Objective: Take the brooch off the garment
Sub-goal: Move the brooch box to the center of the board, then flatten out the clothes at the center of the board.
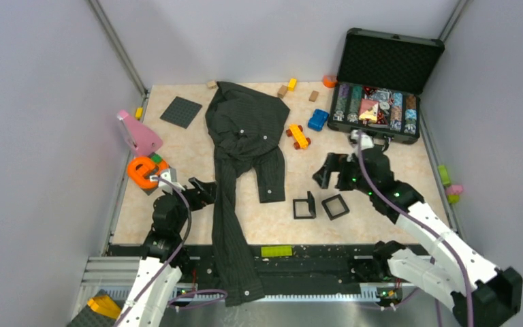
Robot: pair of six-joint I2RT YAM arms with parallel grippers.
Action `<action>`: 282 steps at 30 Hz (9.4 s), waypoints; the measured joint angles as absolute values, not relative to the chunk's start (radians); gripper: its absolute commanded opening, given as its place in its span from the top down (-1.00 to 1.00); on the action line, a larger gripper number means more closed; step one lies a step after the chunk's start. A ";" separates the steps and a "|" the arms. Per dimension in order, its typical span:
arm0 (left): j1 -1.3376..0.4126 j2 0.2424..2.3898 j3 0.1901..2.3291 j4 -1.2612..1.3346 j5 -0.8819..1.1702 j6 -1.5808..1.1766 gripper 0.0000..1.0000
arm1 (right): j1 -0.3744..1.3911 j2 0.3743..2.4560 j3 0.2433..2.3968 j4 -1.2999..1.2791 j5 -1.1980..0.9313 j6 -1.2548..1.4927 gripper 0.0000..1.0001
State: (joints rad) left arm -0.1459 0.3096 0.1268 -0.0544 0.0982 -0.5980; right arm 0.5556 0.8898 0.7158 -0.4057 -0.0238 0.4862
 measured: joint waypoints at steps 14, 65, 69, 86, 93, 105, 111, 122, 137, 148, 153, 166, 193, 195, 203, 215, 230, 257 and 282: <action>-0.260 0.573 0.167 0.033 0.160 -0.591 -0.64 | 0.838 1.227 0.796 -0.506 0.185 0.546 -0.32; -0.322 1.240 0.527 -0.105 0.018 -0.599 -0.12 | 0.648 1.325 0.952 -0.530 0.340 0.529 0.78; -0.321 1.263 0.546 -0.104 0.020 -0.596 -0.10 | 0.549 1.377 0.973 -0.481 0.335 0.505 0.78; -0.320 1.357 0.592 -0.099 0.096 -0.572 1.00 | 0.286 1.420 0.971 -0.428 0.216 0.437 -0.53; -0.313 1.099 0.690 -0.331 0.066 -0.546 1.00 | 0.443 1.416 1.076 -0.501 0.215 0.410 -0.60; -0.292 0.804 0.902 -0.661 -0.075 -0.523 1.00 | 0.773 1.766 1.303 -0.317 0.181 0.432 -0.64; -0.286 0.875 1.013 -0.757 -0.118 -0.482 1.00 | 0.848 1.929 1.294 -0.309 0.173 0.458 -0.60; -0.189 0.978 1.111 -0.775 -0.154 -0.416 1.00 | 0.897 1.914 1.209 -0.239 0.179 0.498 1.00; 0.074 1.302 1.779 -0.888 -0.085 -0.385 1.00 | 0.664 1.730 1.762 -0.579 0.235 0.384 1.00; 0.216 1.372 2.202 -1.019 -0.024 -0.368 1.00 | 0.566 1.578 2.114 -0.760 0.260 0.328 1.00; 0.215 1.344 2.152 -1.062 0.050 -0.371 1.00 | 0.567 1.489 2.006 -0.788 0.226 0.326 1.00; 0.242 1.572 2.378 -1.093 0.118 -0.434 1.00 | 0.642 1.110 1.311 -0.719 -0.044 0.433 1.00; 0.176 1.014 1.514 -0.696 0.279 -0.484 1.00 | 0.942 1.816 1.477 -0.385 0.108 0.456 -0.32; 0.176 0.959 1.421 -0.663 0.253 -0.500 1.00 | 0.941 1.916 1.567 -0.376 0.123 0.456 -0.30; 0.176 0.989 1.331 -0.673 0.121 -0.495 1.00 | 0.941 2.127 1.661 -0.326 0.138 0.446 -0.29; 0.176 1.026 1.326 -0.654 0.015 -0.439 1.00 | 0.949 2.371 1.987 -0.519 0.260 0.511 0.21; 0.172 1.156 1.368 -0.633 0.172 -0.440 1.00 | 0.856 2.127 1.628 -0.445 0.173 0.570 1.00; 0.109 1.169 2.026 -0.884 0.167 -0.402 1.00 | 0.903 1.081 1.290 -0.420 0.181 0.362 1.00; -0.054 1.748 1.819 -0.746 0.094 -0.403 -0.85 | 0.835 1.360 1.034 -0.429 0.065 0.432 0.14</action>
